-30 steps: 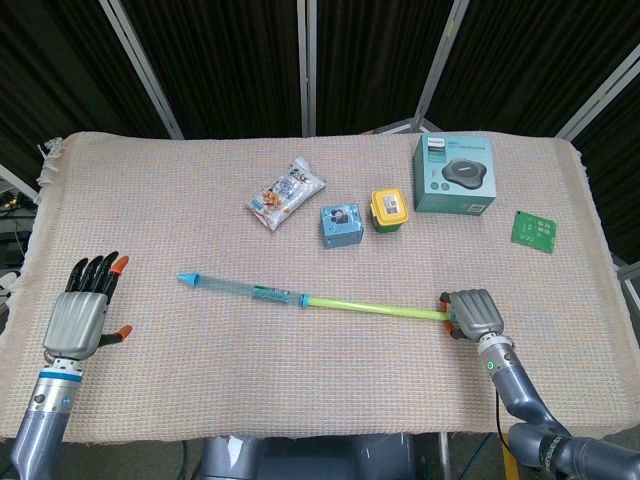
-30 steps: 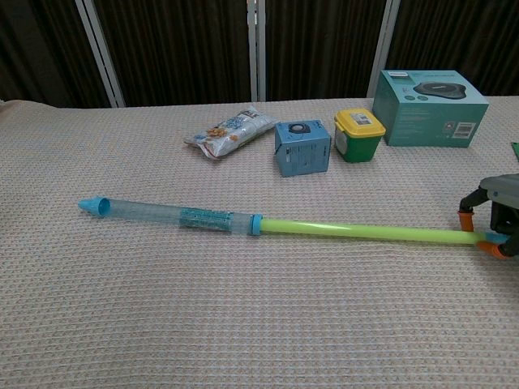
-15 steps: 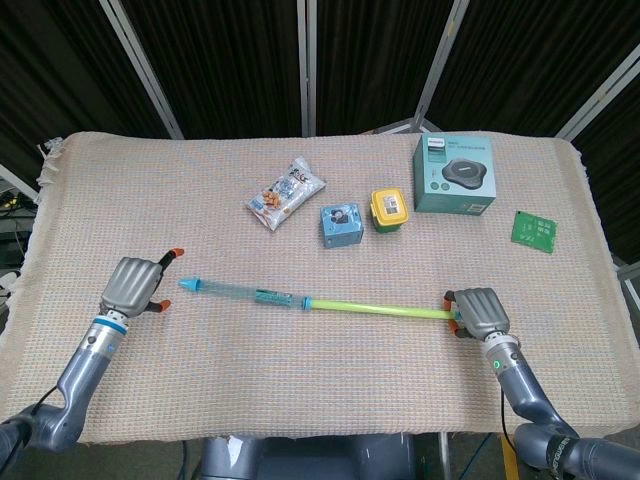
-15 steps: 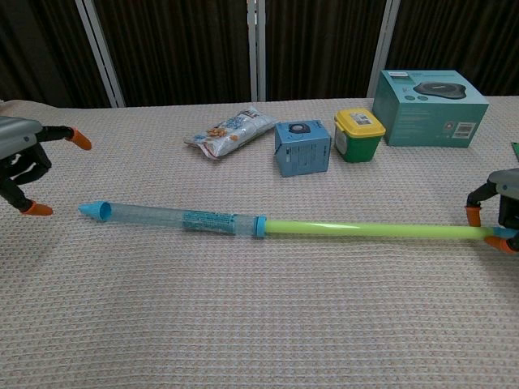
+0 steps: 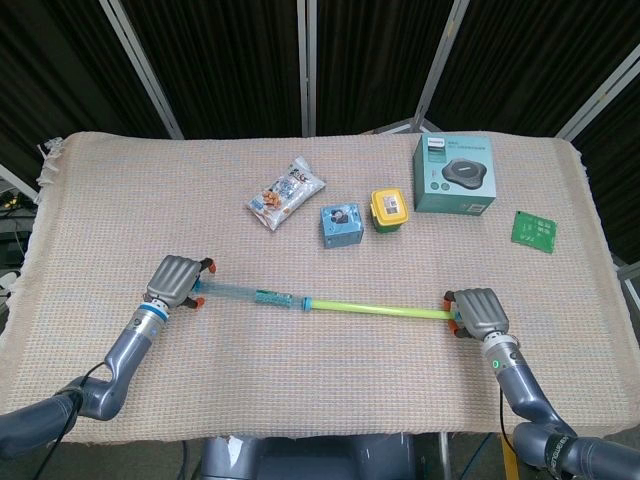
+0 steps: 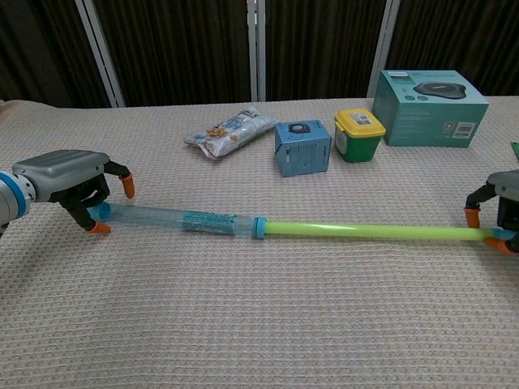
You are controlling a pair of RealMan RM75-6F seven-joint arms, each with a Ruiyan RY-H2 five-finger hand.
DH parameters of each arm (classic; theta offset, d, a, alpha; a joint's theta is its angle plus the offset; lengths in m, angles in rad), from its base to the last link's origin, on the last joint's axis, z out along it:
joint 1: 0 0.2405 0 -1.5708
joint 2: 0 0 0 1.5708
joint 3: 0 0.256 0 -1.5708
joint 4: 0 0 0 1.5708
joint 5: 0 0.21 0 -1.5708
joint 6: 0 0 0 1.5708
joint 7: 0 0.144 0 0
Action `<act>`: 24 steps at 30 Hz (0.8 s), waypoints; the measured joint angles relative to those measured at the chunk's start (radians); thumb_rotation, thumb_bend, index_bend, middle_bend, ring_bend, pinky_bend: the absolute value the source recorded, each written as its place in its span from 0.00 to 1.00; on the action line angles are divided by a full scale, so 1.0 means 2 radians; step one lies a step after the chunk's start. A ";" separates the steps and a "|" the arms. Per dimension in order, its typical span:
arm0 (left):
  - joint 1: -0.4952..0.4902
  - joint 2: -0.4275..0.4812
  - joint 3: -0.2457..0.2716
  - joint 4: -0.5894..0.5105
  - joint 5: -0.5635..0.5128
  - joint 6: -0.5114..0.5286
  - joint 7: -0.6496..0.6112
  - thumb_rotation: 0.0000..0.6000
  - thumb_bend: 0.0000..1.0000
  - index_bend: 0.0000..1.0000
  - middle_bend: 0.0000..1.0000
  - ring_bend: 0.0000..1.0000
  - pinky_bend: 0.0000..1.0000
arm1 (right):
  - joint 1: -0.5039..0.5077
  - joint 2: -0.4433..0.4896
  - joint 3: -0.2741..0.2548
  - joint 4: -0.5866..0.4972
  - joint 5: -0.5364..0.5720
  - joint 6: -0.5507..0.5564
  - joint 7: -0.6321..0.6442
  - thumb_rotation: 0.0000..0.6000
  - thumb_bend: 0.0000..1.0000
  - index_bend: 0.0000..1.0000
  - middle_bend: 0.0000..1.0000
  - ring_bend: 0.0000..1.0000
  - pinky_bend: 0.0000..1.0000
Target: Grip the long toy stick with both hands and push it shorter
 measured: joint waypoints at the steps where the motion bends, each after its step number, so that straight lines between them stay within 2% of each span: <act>1: 0.000 -0.002 0.001 0.002 0.001 0.002 -0.001 1.00 0.31 0.44 0.84 0.81 1.00 | 0.000 0.001 0.000 -0.001 0.000 0.001 0.000 1.00 0.52 0.67 1.00 1.00 1.00; 4: -0.001 -0.009 0.003 0.010 0.004 0.008 -0.008 1.00 0.37 0.52 0.84 0.81 1.00 | -0.001 0.003 0.000 -0.005 -0.001 0.003 0.000 1.00 0.52 0.67 1.00 1.00 1.00; 6: -0.001 -0.012 0.004 0.013 0.006 0.013 -0.015 1.00 0.41 0.61 0.84 0.81 1.00 | -0.001 0.003 -0.001 -0.006 -0.001 0.004 0.000 1.00 0.52 0.67 1.00 1.00 1.00; 10: 0.000 -0.013 0.005 0.016 0.010 0.020 -0.027 1.00 0.41 0.72 0.84 0.81 1.00 | 0.000 0.005 -0.001 -0.010 -0.001 0.005 -0.002 1.00 0.53 0.67 1.00 1.00 1.00; 16: 0.000 -0.010 0.004 0.003 0.009 0.024 -0.033 1.00 0.41 0.76 0.84 0.81 1.00 | 0.004 0.008 0.003 -0.023 -0.001 0.009 -0.010 1.00 0.53 0.67 1.00 1.00 1.00; 24: -0.005 -0.019 -0.018 -0.018 -0.027 0.025 -0.034 1.00 0.41 0.76 0.84 0.81 1.00 | 0.013 0.001 0.026 -0.037 0.025 0.015 -0.007 1.00 0.53 0.67 1.00 1.00 1.00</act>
